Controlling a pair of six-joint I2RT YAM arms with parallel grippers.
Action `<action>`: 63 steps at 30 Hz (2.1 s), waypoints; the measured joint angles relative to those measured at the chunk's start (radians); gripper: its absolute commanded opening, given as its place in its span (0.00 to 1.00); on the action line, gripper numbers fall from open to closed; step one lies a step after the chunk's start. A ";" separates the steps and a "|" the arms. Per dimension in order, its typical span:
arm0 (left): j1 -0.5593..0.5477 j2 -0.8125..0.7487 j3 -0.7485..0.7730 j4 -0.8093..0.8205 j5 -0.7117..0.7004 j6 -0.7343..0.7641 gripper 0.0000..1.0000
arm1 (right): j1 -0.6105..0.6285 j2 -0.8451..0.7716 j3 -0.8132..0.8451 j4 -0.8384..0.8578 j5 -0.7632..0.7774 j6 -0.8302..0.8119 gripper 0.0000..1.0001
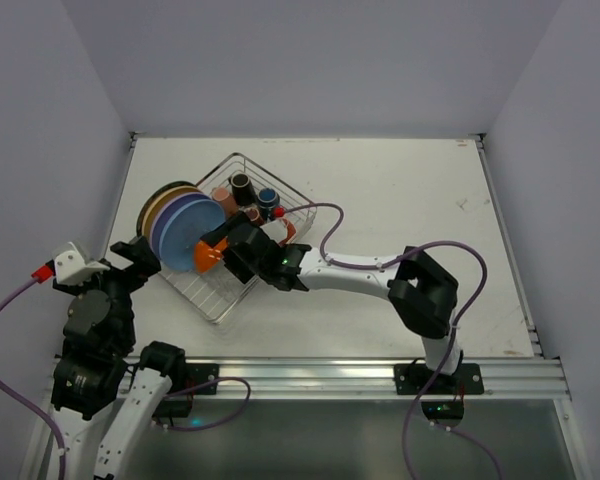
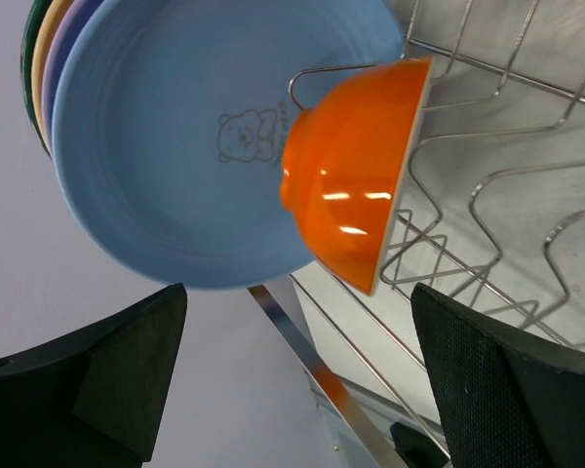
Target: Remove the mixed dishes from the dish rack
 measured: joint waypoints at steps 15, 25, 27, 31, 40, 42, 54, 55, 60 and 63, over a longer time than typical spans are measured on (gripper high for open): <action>0.015 -0.027 -0.002 0.000 -0.003 -0.002 1.00 | -0.028 0.050 0.000 0.180 -0.050 0.027 0.99; 0.030 -0.018 -0.004 0.001 0.002 -0.002 1.00 | -0.027 0.045 -0.029 0.218 -0.061 0.019 0.99; 0.030 -0.013 -0.005 0.001 0.007 -0.001 1.00 | -0.026 0.032 -0.038 0.206 -0.057 0.017 0.99; 0.030 -0.010 -0.006 0.001 0.013 -0.001 1.00 | -0.024 -0.011 -0.076 0.145 -0.039 0.026 0.99; 0.030 -0.004 -0.006 0.009 0.024 0.000 1.00 | -0.023 -0.029 -0.114 0.111 -0.044 0.064 0.98; 0.030 -0.004 -0.006 0.009 0.025 0.000 1.00 | -0.023 -0.022 -0.116 0.150 -0.043 0.043 0.97; 0.030 0.020 -0.008 0.031 0.056 0.001 1.00 | -0.019 0.047 -0.097 0.231 -0.041 -0.002 0.96; 0.030 0.021 -0.008 0.033 0.061 0.001 1.00 | -0.019 0.053 -0.094 0.235 -0.042 -0.006 0.96; 0.030 0.021 -0.011 0.037 0.069 0.002 1.00 | -0.023 0.082 -0.085 0.276 -0.043 -0.026 0.96; 0.030 0.021 -0.012 0.038 0.072 0.002 1.00 | -0.030 0.089 -0.084 0.323 -0.044 -0.060 0.96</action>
